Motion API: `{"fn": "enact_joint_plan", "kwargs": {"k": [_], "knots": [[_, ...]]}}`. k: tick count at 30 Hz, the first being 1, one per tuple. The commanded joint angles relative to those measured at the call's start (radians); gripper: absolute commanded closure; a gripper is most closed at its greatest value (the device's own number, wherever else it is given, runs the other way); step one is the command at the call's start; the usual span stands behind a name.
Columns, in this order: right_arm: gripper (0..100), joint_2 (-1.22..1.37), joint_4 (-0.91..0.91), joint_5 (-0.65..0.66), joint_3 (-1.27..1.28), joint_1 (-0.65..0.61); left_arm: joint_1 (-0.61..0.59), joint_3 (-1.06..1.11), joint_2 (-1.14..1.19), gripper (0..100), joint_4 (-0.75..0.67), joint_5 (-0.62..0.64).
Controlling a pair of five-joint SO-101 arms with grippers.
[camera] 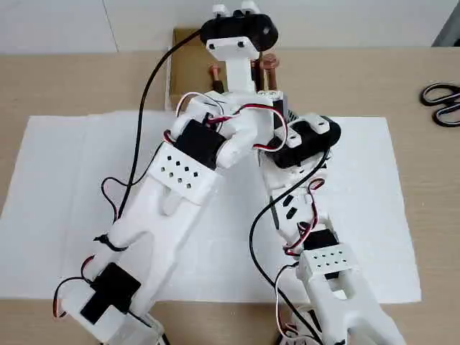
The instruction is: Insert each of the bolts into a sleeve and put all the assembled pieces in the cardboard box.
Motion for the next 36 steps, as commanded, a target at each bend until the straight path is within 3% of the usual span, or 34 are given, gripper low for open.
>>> {"fn": "enact_joint_plan", "kwargs": {"k": [1, 10, 19, 24, 36], "knots": [[99.5, -0.038, -0.110, 0.009, -0.135, 0.004, 0.086, 0.024, -0.014, 99, 0.005, 0.009], [99.5, -0.039, -0.239, 0.009, -0.080, 0.004, 0.095, -0.093, -0.015, 99, 0.011, 0.008], [99.5, -0.039, -0.246, 0.006, -0.054, 0.004, 0.117, -0.191, -0.018, 99, 0.068, 0.008], [99.5, -0.033, -0.246, 0.005, -0.049, 0.007, 0.143, -0.364, -0.101, 99, 0.164, 0.008], [99.5, -0.027, -0.240, 0.005, -0.044, 0.016, 0.075, -0.338, -0.112, 99, 0.169, 0.008]]}}
